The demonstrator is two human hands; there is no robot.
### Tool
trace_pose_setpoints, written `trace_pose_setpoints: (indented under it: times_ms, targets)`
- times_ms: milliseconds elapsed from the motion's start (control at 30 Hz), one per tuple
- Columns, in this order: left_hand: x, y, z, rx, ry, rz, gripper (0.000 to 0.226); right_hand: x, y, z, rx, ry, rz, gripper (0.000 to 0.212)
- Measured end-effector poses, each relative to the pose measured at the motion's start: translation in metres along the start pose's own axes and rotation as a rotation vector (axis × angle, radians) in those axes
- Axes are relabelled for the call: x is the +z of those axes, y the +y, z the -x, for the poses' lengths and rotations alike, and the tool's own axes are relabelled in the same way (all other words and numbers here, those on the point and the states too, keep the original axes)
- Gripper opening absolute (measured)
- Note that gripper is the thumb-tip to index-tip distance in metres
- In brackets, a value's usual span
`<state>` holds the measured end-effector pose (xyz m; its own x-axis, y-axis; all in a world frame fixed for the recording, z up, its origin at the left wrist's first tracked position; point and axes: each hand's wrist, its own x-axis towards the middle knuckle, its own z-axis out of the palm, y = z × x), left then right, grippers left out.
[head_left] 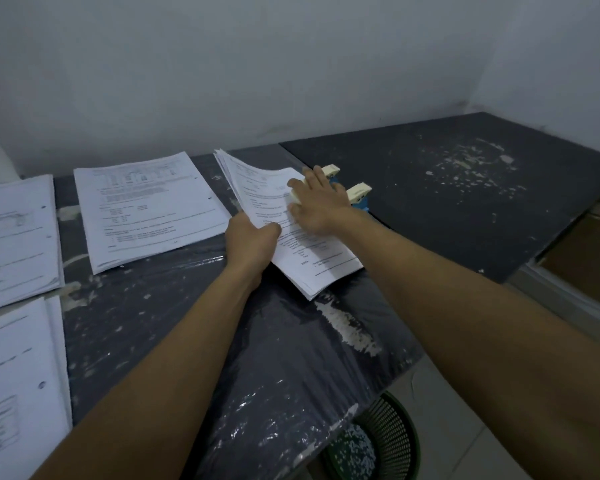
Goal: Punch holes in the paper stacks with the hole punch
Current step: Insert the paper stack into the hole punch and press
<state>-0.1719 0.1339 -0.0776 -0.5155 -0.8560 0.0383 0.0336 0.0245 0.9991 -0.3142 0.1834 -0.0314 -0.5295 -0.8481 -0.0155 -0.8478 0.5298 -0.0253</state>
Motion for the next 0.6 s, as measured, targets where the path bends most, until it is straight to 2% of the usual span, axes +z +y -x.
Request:
trace_pose_setpoints:
  times_ms: [167, 333, 600]
  targets:
    - [0.000, 0.001, 0.002, -0.005, 0.005, -0.012, 0.034, -0.025, 0.004, 0.001, -0.019, -0.034, -0.239, 0.053]
    - [0.000, 0.002, 0.004, -0.027, 0.015, -0.031, 0.035, -0.062, 0.021, 0.003, -0.014, -0.069, -0.661, 0.053]
    - [-0.004, 0.012, 0.009, -0.114, 0.020, 0.100, 0.034, -0.066, 0.023, 0.003, 0.013, -0.079, -0.678, 0.047]
